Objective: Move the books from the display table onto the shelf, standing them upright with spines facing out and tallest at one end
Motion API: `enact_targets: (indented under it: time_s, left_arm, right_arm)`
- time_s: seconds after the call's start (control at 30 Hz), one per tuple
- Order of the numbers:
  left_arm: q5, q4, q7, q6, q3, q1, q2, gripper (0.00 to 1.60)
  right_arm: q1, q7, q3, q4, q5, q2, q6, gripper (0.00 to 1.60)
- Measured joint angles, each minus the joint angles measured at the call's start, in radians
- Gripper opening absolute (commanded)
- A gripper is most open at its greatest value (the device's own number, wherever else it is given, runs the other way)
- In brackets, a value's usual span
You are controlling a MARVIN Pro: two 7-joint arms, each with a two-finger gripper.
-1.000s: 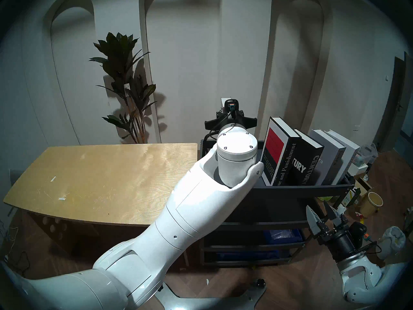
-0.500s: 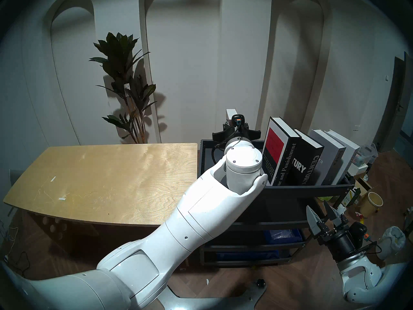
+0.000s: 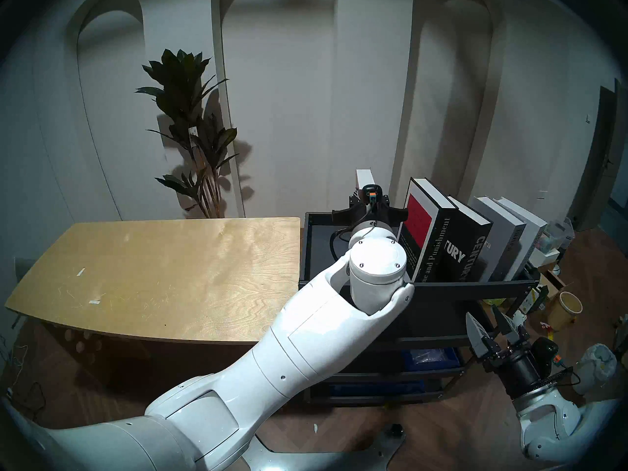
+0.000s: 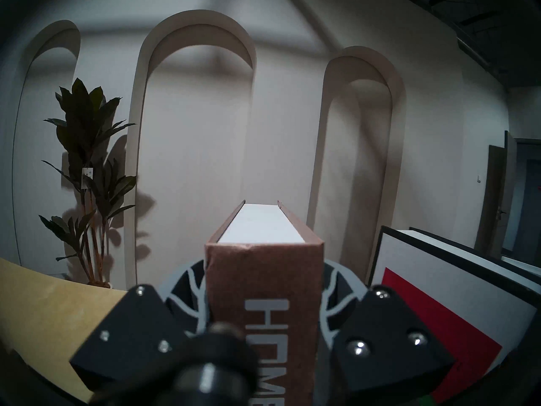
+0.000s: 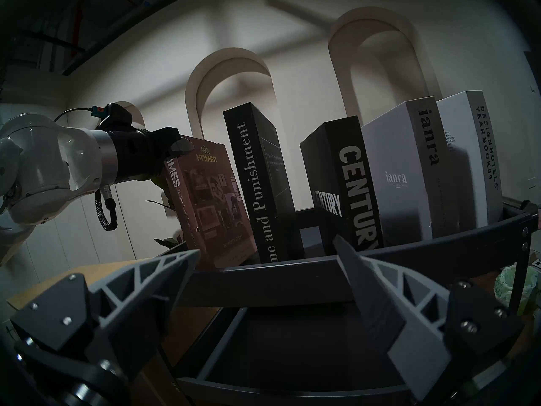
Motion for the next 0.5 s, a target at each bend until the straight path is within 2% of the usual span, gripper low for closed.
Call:
enact_targets:
  time_s: [0.27, 0.3, 0.33, 0.37, 0.4, 0.43, 0.5]
  left_arm:
    - [0.026, -0.058, -0.024, -0.034, 0.042, 0.041, 0.063, 0.00]
    - [0.030, -0.065, -0.030, -0.043, 0.045, 0.045, 0.072, 0.77]
    - [0.032, -0.068, -0.035, -0.048, 0.047, 0.046, 0.077, 0.99]
    - [0.032, -0.069, -0.038, -0.051, 0.049, 0.047, 0.080, 0.99]
    - [0.033, -0.071, -0.040, -0.054, 0.050, 0.048, 0.083, 1.18]
    - [0.034, -0.072, -0.046, -0.058, 0.051, 0.049, 0.089, 1.44]
    - [0.034, -0.070, -0.055, -0.062, 0.054, 0.050, 0.097, 1.42]
  right_arm:
    - [0.000, 0.001, 0.000, 0.000, 0.000, -0.001, 0.001, 1.60]
    - [0.000, 0.001, 0.001, 0.000, 0.000, -0.001, 0.001, 1.60]
    - [0.000, 0.001, 0.001, 0.000, 0.000, -0.001, 0.001, 1.60]
    - [0.000, 0.001, 0.001, 0.000, 0.000, -0.001, 0.001, 1.60]
    - [0.000, 0.001, 0.001, 0.000, 0.000, -0.001, 0.001, 1.60]
    - [0.000, 0.001, 0.001, 0.000, 0.000, -0.001, 0.001, 1.60]
    - [0.000, 0.002, 0.001, 0.000, 0.000, -0.001, 0.001, 1.60]
